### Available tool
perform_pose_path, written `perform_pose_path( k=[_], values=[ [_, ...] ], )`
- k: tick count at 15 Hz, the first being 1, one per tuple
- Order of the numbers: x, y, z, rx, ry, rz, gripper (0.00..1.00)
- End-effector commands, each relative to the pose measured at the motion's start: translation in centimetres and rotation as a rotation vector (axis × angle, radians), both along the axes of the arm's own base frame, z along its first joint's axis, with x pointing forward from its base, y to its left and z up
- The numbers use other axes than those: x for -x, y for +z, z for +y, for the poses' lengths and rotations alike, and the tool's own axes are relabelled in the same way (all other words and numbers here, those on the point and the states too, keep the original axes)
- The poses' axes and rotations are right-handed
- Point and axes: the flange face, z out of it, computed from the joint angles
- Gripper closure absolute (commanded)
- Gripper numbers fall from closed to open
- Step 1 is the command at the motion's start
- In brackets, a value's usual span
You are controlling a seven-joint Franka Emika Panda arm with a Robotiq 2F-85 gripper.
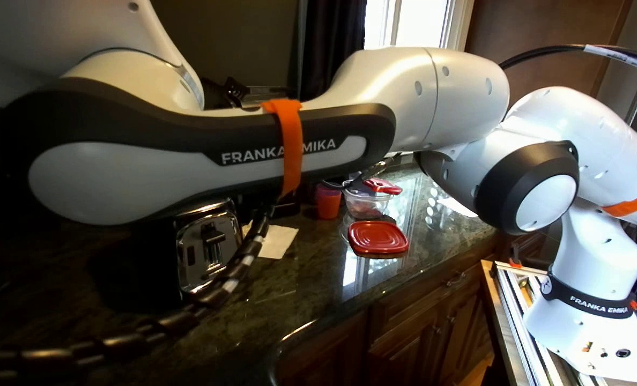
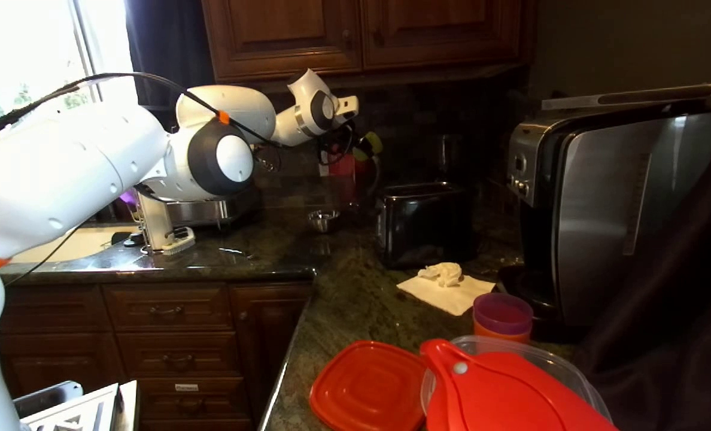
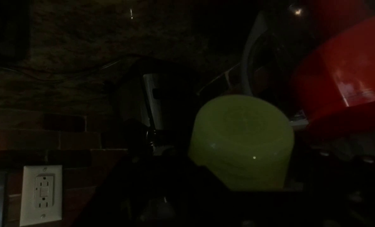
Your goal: Pick up the yellow cup and put it on top of the toaster
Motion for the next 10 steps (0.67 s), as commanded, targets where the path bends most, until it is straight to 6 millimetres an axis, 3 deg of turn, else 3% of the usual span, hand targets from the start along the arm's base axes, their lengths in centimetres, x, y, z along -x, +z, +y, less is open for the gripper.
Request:
perform_pose_path(
  k=[1,5,6,10],
  values=[
    [-0.1,-0.1,-0.1,0.001,0.002,0.003,0.29],
    [-0.1,0.0,-0.1,0.001,0.001,0.001,0.29],
    [-0.1,0.0,-0.1,0.001,0.001,0.001,0.54],
    [-1.2,1.3,-2.4,-0.001,-0.076,0.008,0.54]
  ],
)
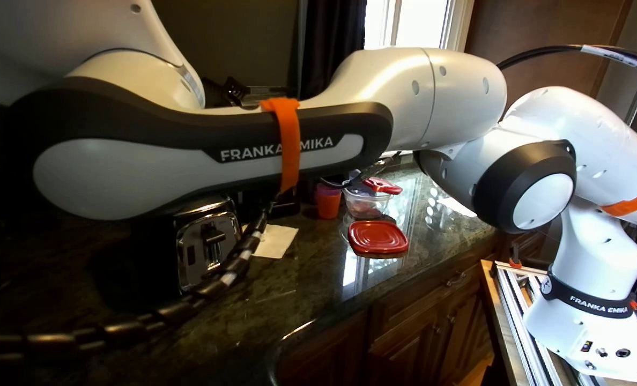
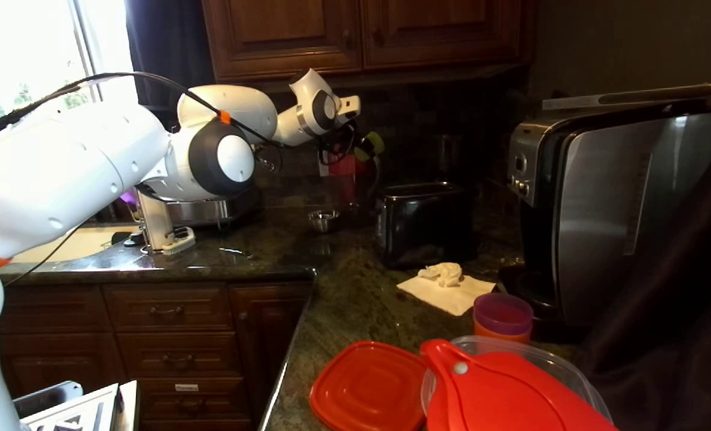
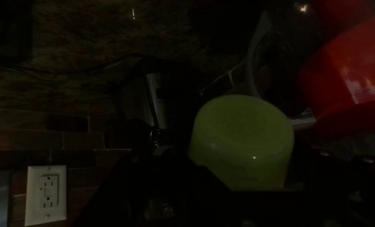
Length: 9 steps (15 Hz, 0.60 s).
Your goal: Pick up the yellow cup and put it on top of the toaster
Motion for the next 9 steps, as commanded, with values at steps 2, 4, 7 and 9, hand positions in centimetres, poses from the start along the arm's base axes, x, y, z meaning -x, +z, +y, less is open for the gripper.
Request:
perform_pose_path(
  k=[2,4,7,9],
  values=[
    [-1.6,1.9,-3.5,-0.009,-0.148,0.010,0.54],
    [-2.4,2.2,-5.4,-0.022,-0.255,0.023,0.54],
    [-2.9,2.3,-7.4,-0.041,-0.411,0.069,0.54],
    [-2.9,2.0,-8.1,-0.051,-0.517,0.101,0.54]
  ],
)
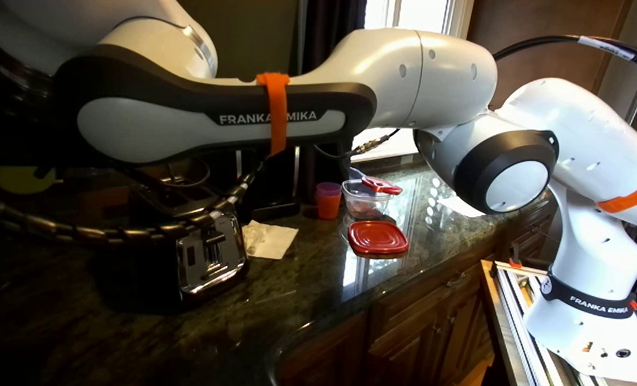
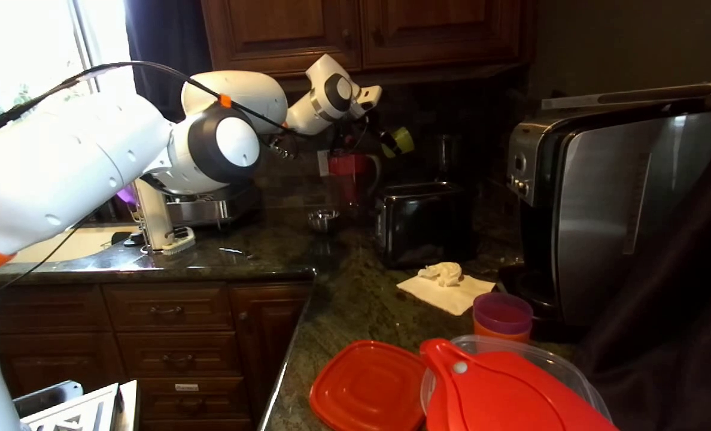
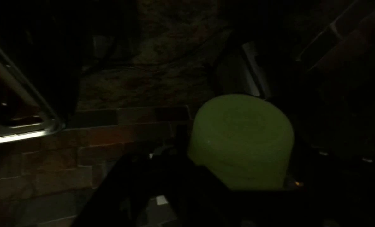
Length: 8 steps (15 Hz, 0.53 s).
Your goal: Pick up the yellow cup and put it on top of the toaster
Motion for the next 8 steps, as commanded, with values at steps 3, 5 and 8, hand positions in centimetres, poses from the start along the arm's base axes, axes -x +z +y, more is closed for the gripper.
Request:
perform_pose_path(
  k=[3,5,8],
  values=[
    [0.1,0.0,-0.1,-0.129,-0.120,0.012,0.54],
    [-0.1,0.3,0.8,-0.206,-0.019,-0.040,0.54],
    [-0.1,0.3,1.8,-0.329,0.089,-0.090,0.54]
  ],
)
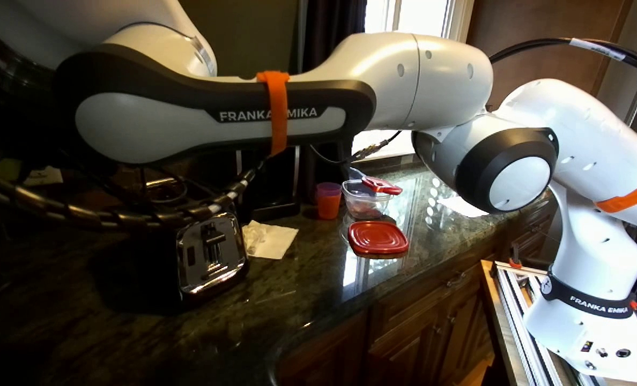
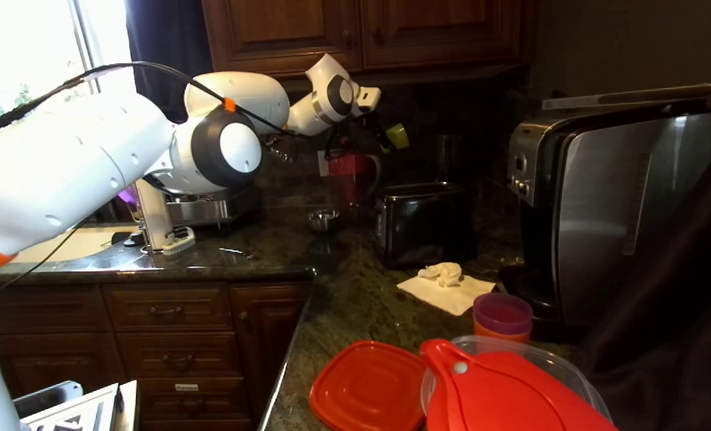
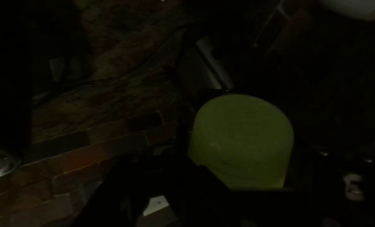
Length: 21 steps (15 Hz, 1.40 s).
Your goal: Pick up the yellow cup and put it on top of the toaster
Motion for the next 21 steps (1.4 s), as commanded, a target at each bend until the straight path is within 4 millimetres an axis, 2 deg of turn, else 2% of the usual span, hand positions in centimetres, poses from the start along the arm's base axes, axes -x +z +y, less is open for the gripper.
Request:
perform_pose_path(
  k=[1,4,5,8,14,19,21],
  values=[
    [0.0,0.0,0.3,-0.039,0.034,-0.019,0.29],
    [-0.1,-0.3,0.5,-0.082,0.069,-0.034,0.29],
    [-0.2,-0.4,0.5,-0.083,0.069,-0.033,0.54],
    [-0.1,0.0,-0.6,-0.119,0.083,0.145,0.54],
    [-0.6,3.1,-5.8,-0.298,0.009,0.390,0.54],
    [-1.8,3.7,-9.9,-0.371,-0.146,0.445,0.54],
    [-2.1,3.8,-10.2,-0.375,-0.114,0.420,0.54]
  ],
)
